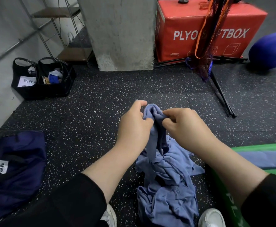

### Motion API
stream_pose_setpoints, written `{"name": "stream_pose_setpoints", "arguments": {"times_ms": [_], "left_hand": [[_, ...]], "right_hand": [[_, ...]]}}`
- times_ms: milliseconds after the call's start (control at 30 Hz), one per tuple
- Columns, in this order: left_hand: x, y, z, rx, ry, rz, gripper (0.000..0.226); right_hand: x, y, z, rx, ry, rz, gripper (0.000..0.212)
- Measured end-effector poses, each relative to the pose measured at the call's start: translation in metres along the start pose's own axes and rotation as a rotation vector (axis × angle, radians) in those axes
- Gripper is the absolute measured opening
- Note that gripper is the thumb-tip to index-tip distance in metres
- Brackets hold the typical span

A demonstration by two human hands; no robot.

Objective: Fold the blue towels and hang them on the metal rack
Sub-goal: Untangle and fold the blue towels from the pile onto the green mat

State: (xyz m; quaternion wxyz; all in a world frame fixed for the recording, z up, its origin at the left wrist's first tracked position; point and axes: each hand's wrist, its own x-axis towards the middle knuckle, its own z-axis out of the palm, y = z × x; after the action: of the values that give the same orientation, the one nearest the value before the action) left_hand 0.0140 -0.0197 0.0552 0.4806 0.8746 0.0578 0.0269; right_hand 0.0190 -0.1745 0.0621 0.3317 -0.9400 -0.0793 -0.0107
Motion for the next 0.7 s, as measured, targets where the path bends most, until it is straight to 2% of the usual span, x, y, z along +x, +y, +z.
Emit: {"name": "stream_pose_setpoints", "arguments": {"times_ms": [100, 167, 267, 333, 400, 467, 567, 667, 700], "left_hand": [[-0.003, 0.003, 0.000, 0.052, 0.031, 0.044, 0.052], [-0.004, 0.001, 0.005, -0.014, -0.011, 0.048, 0.056], [-0.004, 0.003, 0.009, -0.347, -0.150, -0.072, 0.068], [-0.008, 0.006, 0.009, -0.602, -0.251, -0.170, 0.059], [-0.008, 0.007, 0.006, -0.736, -0.315, -0.205, 0.053], [-0.009, 0.006, 0.003, -0.779, -0.372, -0.211, 0.053], [-0.005, 0.009, -0.003, -0.603, -0.332, -0.179, 0.047], [0.007, 0.004, -0.010, -0.347, -0.127, -0.090, 0.036], [0.010, 0.000, -0.012, -0.256, -0.133, -0.033, 0.039]], "right_hand": [[-0.002, -0.002, 0.004, 0.020, -0.023, 0.002, 0.016], [-0.004, -0.003, 0.008, 0.077, -0.042, 0.008, 0.018], [-0.001, -0.001, 0.009, 0.212, -0.036, 0.079, 0.026], [0.002, 0.004, 0.005, 0.371, -0.018, 0.166, 0.028], [0.005, 0.009, 0.003, 0.497, -0.006, 0.237, 0.032], [0.007, 0.014, 0.003, 0.479, 0.005, 0.261, 0.030], [0.011, 0.018, 0.005, 0.376, 0.048, 0.230, 0.009], [0.012, 0.017, -0.003, 0.259, 0.020, 0.138, 0.011], [0.012, 0.015, -0.007, 0.261, -0.002, 0.095, 0.012]]}}
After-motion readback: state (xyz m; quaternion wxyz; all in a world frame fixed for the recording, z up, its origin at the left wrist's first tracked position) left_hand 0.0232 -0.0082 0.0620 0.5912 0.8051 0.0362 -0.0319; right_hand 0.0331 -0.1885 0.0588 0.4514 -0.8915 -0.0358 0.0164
